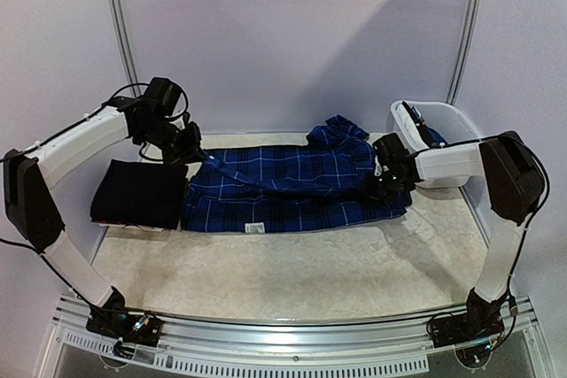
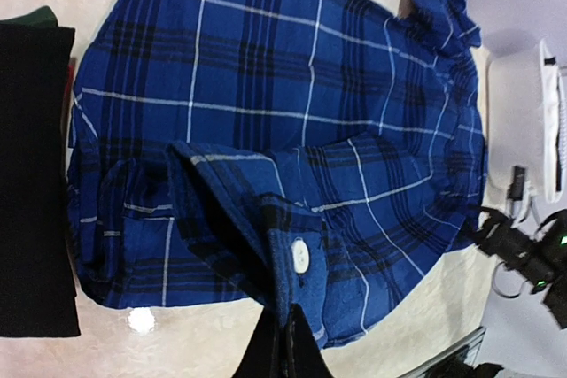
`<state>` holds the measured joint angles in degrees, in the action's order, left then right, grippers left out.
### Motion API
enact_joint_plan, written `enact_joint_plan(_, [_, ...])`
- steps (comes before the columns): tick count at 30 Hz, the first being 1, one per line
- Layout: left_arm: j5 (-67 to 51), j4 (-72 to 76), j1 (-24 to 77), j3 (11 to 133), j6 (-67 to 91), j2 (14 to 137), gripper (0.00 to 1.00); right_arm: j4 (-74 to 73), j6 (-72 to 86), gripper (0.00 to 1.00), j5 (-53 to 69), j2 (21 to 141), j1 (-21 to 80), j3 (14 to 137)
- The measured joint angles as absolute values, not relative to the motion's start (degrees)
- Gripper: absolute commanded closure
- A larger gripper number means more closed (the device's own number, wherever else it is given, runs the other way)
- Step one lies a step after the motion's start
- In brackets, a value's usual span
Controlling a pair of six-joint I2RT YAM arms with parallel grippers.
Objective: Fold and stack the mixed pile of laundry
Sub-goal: Fold the flattened shirt at the center of the board.
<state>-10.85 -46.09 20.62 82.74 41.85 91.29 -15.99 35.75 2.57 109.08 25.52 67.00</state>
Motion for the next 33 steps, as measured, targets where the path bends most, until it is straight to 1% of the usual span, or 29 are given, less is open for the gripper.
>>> enact_joint_plan(2, [-11.86,-44.10,20.38,80.40,40.49,91.31,1.00,-17.02,35.22,0.81,1.63,107.15,25.43,66.98])
enact_joint_plan(8, [-13.98,-37.21,20.32,72.90,38.65,91.61,1.00,-17.34,33.30,0.80,2.79,103.04,25.41,65.58])
enact_joint_plan(14, [-12.29,-35.00,20.32,67.85,37.39,91.64,1.00,-18.11,33.08,0.80,5.58,97.69,25.41,59.96])
enact_joint_plan(17, [-10.68,-34.52,20.32,65.76,36.45,91.64,0.99,-17.98,32.86,0.80,8.56,94.72,25.41,59.33])
enact_joint_plan(19, [-9.08,-34.59,20.32,65.08,35.86,91.66,0.92,-17.04,32.64,0.80,11.09,93.06,25.41,59.40])
enact_joint_plan(24, [-1.98,-35.86,20.34,64.99,35.73,91.66,0.65,-15.46,32.03,0.80,16.64,92.33,25.43,60.95])
enact_joint_plan(26, [1.76,-37.47,20.71,64.97,36.25,90.98,0.58,-15.16,31.99,0.80,19.07,92.97,25.45,62.81])
enact_joint_plan(29, [7.14,-40.03,22.04,65.12,37.10,88.01,0.56,-14.26,31.75,0.80,22.00,95.33,25.85,66.61])
enact_joint_plan(33, [11.00,-42.52,25.30,67.59,38.04,83.92,0.61,-13.85,31.44,0.80,25.12,99.15,26.65,71.16])
